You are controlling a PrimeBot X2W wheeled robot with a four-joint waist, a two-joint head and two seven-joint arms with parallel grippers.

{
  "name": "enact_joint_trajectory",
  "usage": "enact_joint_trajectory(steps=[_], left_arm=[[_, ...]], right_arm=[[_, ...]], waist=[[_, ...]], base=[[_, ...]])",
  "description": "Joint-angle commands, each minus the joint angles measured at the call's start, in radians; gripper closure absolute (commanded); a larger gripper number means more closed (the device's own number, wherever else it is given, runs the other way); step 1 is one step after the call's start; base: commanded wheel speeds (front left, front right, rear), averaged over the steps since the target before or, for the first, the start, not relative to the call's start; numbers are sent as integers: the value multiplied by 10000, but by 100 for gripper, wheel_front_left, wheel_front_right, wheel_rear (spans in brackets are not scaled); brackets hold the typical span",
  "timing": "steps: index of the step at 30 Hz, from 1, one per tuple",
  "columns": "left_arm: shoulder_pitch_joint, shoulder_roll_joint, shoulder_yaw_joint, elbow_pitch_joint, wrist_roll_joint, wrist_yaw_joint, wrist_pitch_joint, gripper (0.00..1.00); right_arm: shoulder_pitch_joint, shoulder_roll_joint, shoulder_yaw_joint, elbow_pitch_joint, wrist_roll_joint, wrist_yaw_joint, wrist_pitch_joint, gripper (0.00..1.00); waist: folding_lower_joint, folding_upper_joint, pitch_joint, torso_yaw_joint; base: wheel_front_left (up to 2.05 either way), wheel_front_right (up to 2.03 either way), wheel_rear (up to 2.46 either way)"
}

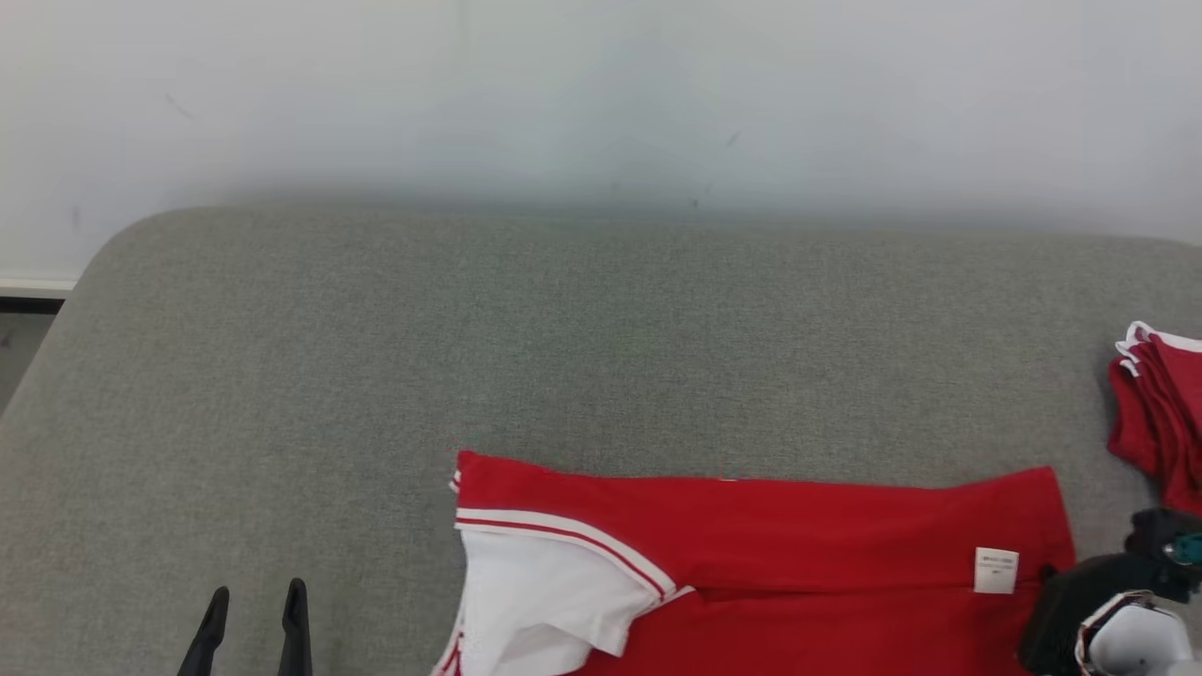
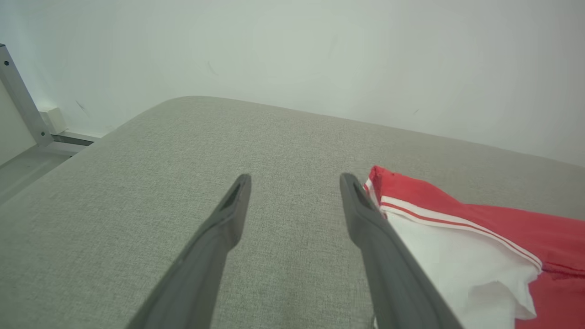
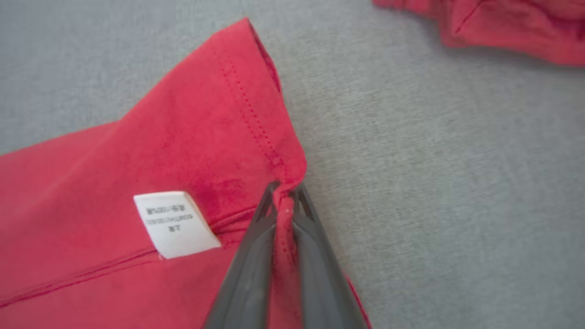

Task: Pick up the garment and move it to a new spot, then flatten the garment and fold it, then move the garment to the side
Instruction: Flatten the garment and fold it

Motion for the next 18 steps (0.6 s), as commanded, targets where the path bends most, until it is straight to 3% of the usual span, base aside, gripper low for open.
enact_joint_trajectory(steps=[1, 10, 15, 18], left_arm=[[135, -15, 45, -19, -42, 43, -68, 0], [90, -77, -5, 81, -168, 59, -203, 0], [64, -64, -43, 137, -214, 53, -238, 0], [88, -49, -35, 175, -262, 69, -266, 0]], right_arm=[[131, -56, -309, -212, -166, -36, -93, 100], [679, -39, -1837, -2005, -1108, -32, 61, 100], [1011, -36, -1106, -2908, -843, -32, 282, 100], [1200, -28, 94, -3228, 14, -30, 432, 100]], waist=[[-1, -2, -50, -169], [-1, -2, -39, -717], [-1, -2, -60, -874], [-1, -2, -100, -928]], base=[[0, 0, 0], [0, 0, 0], [0, 0, 0], [0, 0, 0]])
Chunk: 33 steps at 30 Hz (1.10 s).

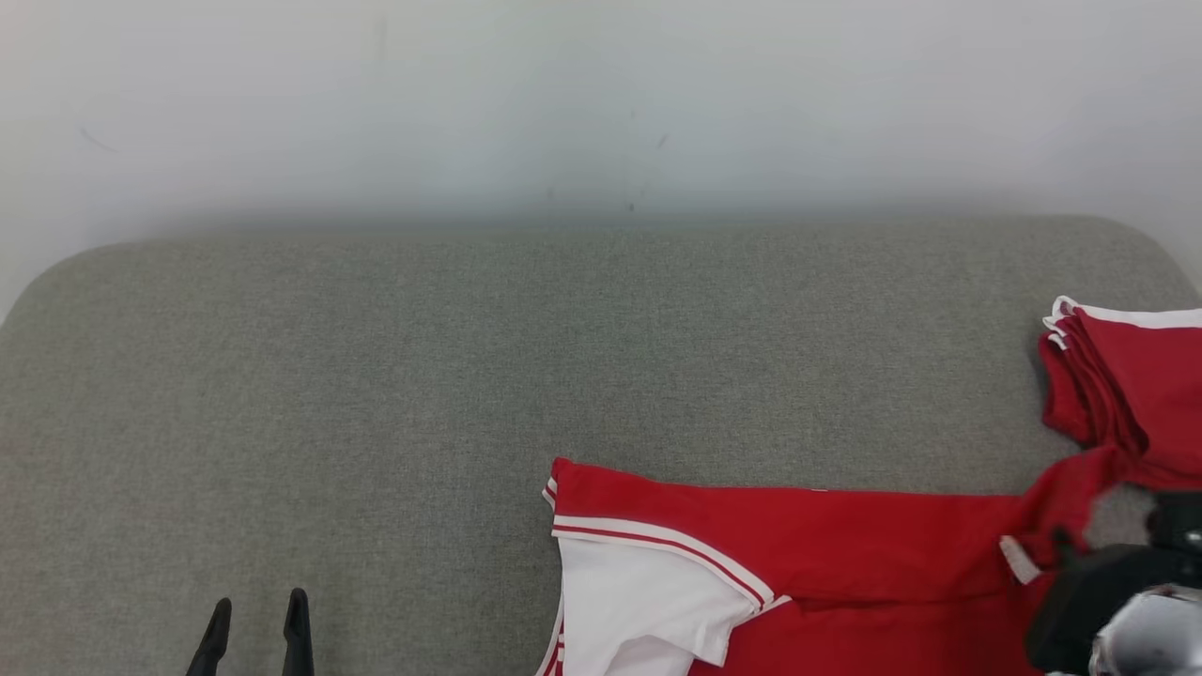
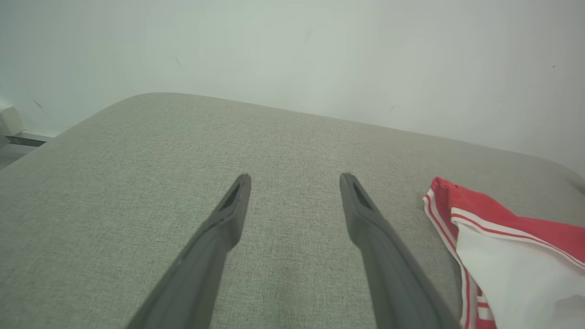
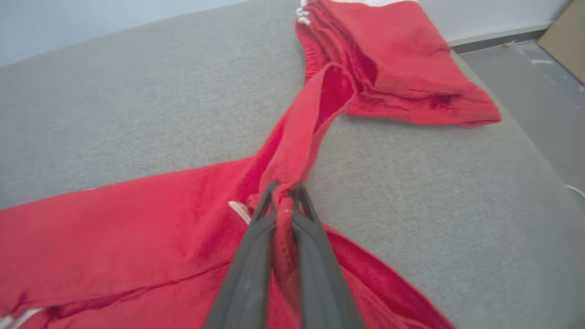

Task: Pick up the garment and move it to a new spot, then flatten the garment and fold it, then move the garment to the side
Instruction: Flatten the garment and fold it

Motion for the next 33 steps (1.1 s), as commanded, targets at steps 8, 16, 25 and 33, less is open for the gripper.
enact_joint_trajectory(steps=[8, 16, 25, 33], left_arm=[[-94, 86, -49, 71, -167, -24, -30, 0], [-173, 121, -160, 64, -227, -52, -3, 0], [-281, 132, -362, 194, -223, -70, 1, 0], [-236, 159, -527, 291, -253, -72, 43, 0]], right_arm=[[823, 5, 4433, -612, 2738, -21, -64, 100], [308, 11, 6562, 43, 3483, -21, -654, 100], [-562, 10, 7468, 1265, 3784, -21, -1115, 100], [-1107, 6, 7964, 2367, 4146, -21, -1487, 100]], waist=[[-1, -2, -60, 120], [-1, -2, 57, 583], [-1, -2, 116, 1195], [-1, -2, -40, 1670]], base=[[0, 0, 0], [0, 0, 0], [0, 0, 0], [0, 0, 0]])
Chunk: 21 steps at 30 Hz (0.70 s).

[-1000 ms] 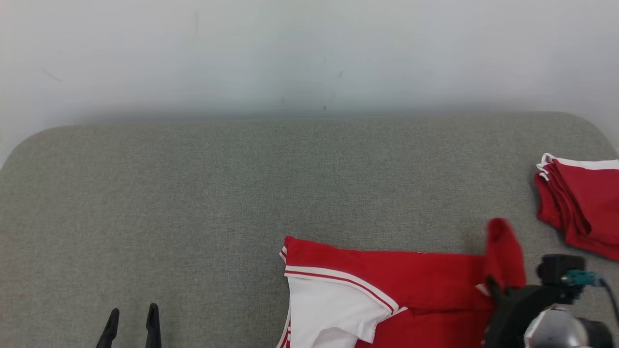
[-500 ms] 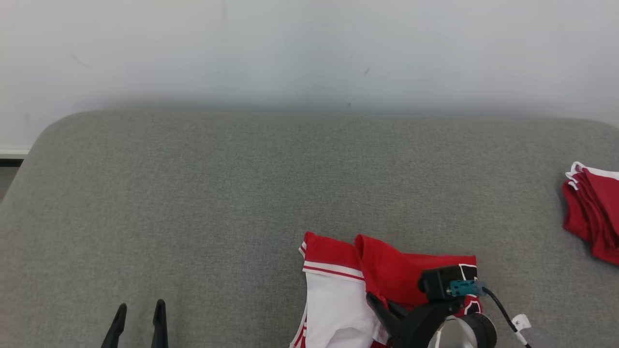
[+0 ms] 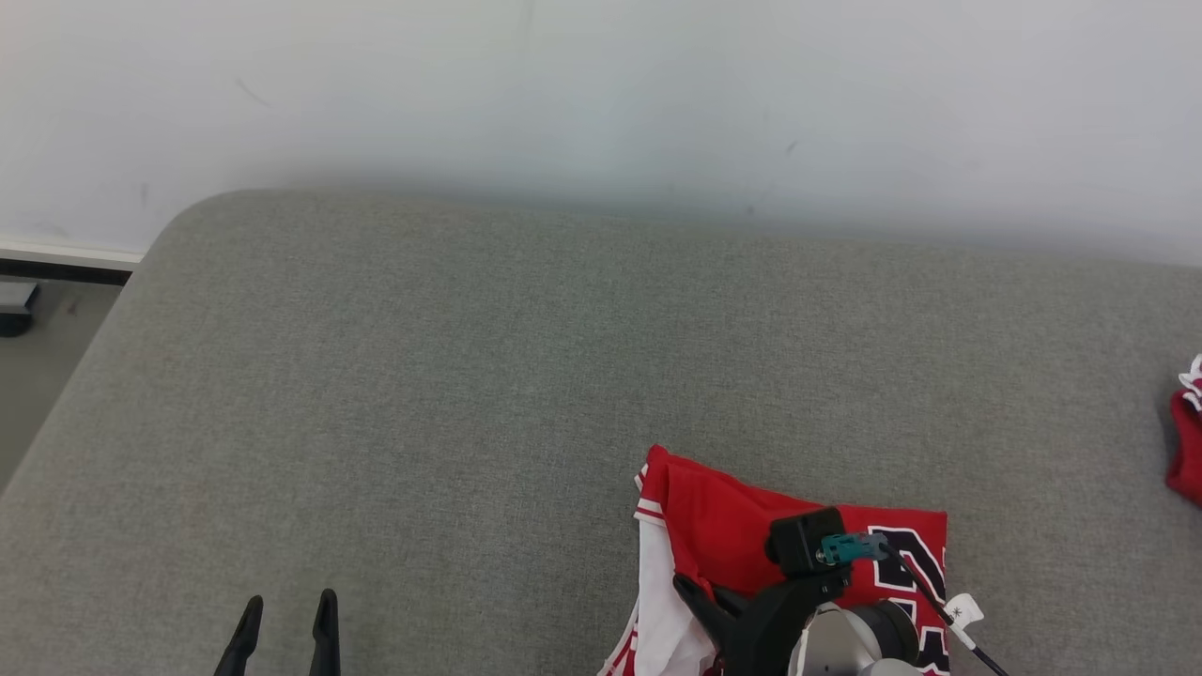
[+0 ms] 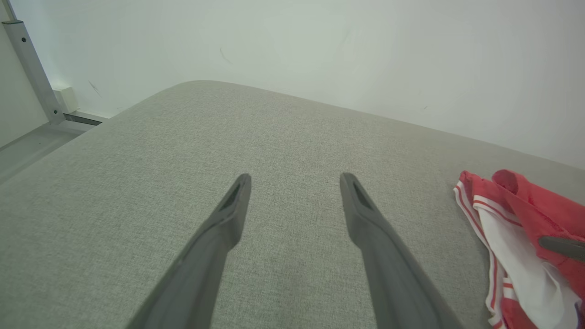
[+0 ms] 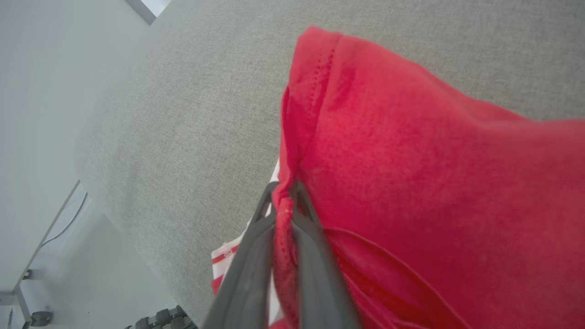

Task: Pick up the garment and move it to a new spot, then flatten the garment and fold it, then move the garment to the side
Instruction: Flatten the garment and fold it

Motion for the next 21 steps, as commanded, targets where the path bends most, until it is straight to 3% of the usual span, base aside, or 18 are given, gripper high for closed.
enact_joint_trajectory(steps=[1, 2, 3, 4, 13, 15, 21], left_arm=[[-27, 27, -17, 19, -89, 0, 15, 0], [-15, 37, -25, 17, -98, -2, 23, 0], [-2, 45, -32, 14, -94, 1, 24, 0], [10, 55, -37, 11, -88, 9, 26, 0], [261, 120, -44, -101, -117, 116, 32, 0], [282, 141, -54, -153, -127, 143, 39, 0], [387, 161, -76, -288, -155, 180, 34, 0]], right_arm=[[-72, 0, 30, 64, 49, -21, -78, 100], [-105, 0, 56, 163, 54, -21, -108, 100], [-144, 0, 81, 232, 26, -21, -160, 75], [-171, 3, 103, 283, 74, -21, -211, 0], [-178, -9, 82, -845, 1490, -21, -980, 0], [-22, -13, -422, -1214, 1159, -21, -1112, 0], [1029, 2, -2829, -2010, -1448, -21, -870, 0]], waist=[[-1, 0, -73, 90], [-1, 0, -84, 111], [-1, 0, -98, 127], [-1, 0, -111, 138], [-1, 0, -329, 17], [-1, 0, -376, -16], [-1, 0, -367, -20]], base=[[0, 0, 0], [0, 0, 0], [0, 0, 0], [0, 0, 0], [0, 0, 0], [0, 0, 0], [0, 0, 0]])
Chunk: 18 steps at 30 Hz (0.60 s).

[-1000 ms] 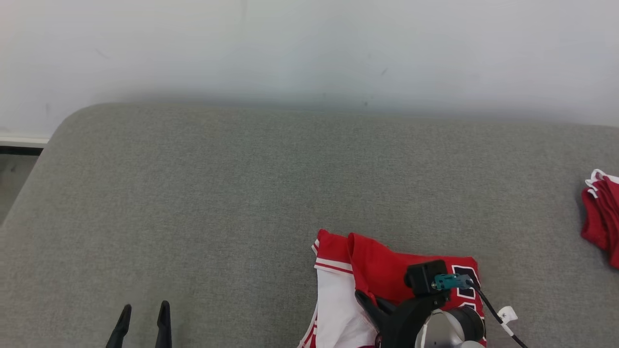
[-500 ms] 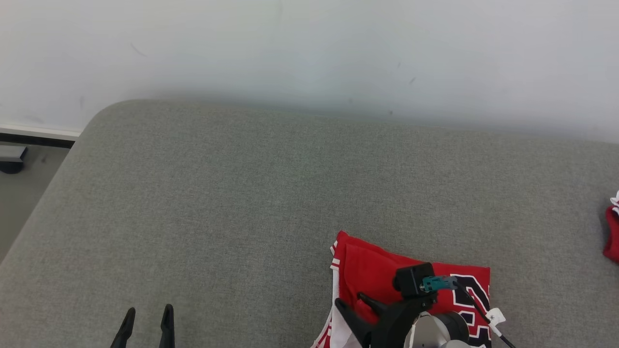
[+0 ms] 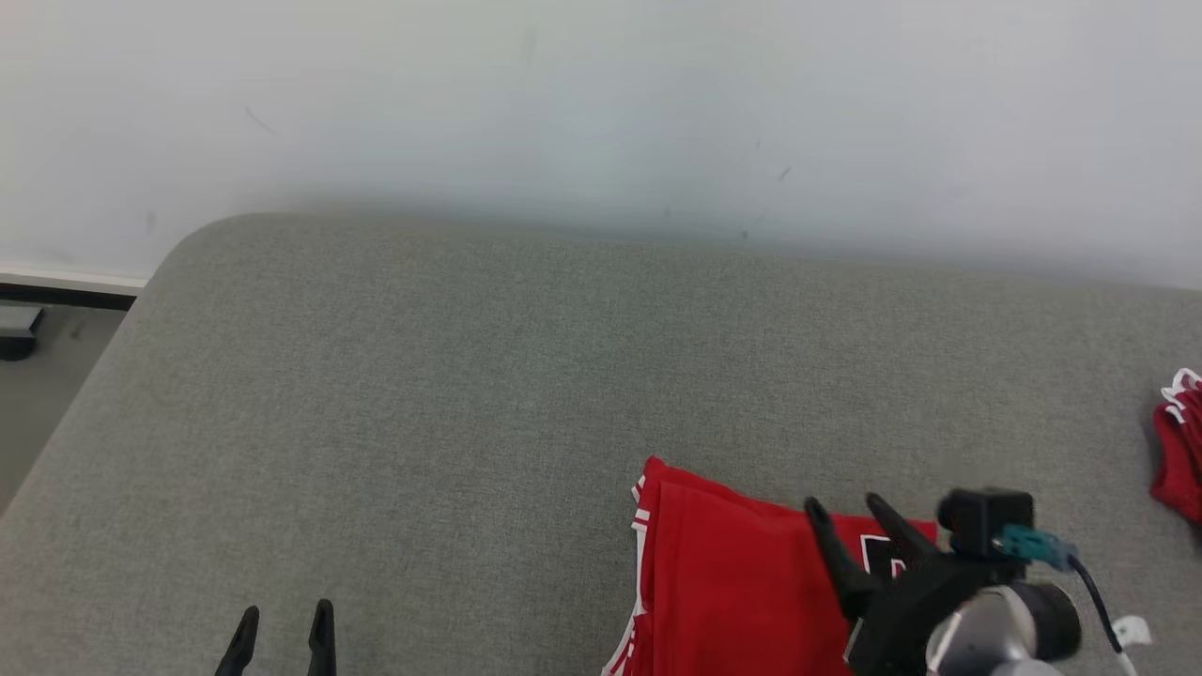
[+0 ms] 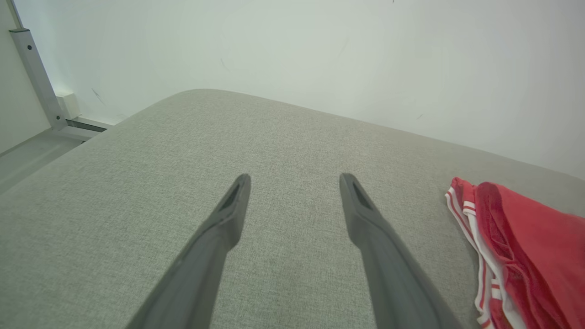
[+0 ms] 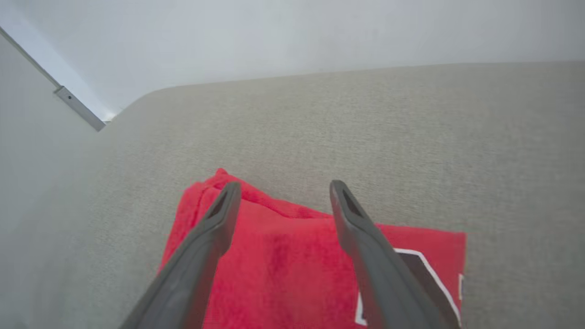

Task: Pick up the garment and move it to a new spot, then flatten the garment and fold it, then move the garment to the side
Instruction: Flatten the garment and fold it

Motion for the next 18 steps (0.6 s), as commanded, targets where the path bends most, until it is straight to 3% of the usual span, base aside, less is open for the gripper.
enact_joint_trajectory(steps=[1, 8, 18], left_arm=[[105, 39, 6, -49, -28, 18, -35, 0], [-46, 45, 69, 27, -103, 80, -108, 0], [259, -86, 277, 149, -137, 131, -462, 0]], right_arm=[[582, 6, -573, -201, -677, -21, 195, 0], [1443, 2, -1454, -643, -1083, -21, -142, 0], [2313, 0, -2433, -395, -1438, -21, -3730, 0]], waist=[[0, 0, 55, 13], [0, 0, 164, -24], [0, 0, -345, -329]], base=[[0, 0, 0], [0, 0, 0], [0, 0, 0]])
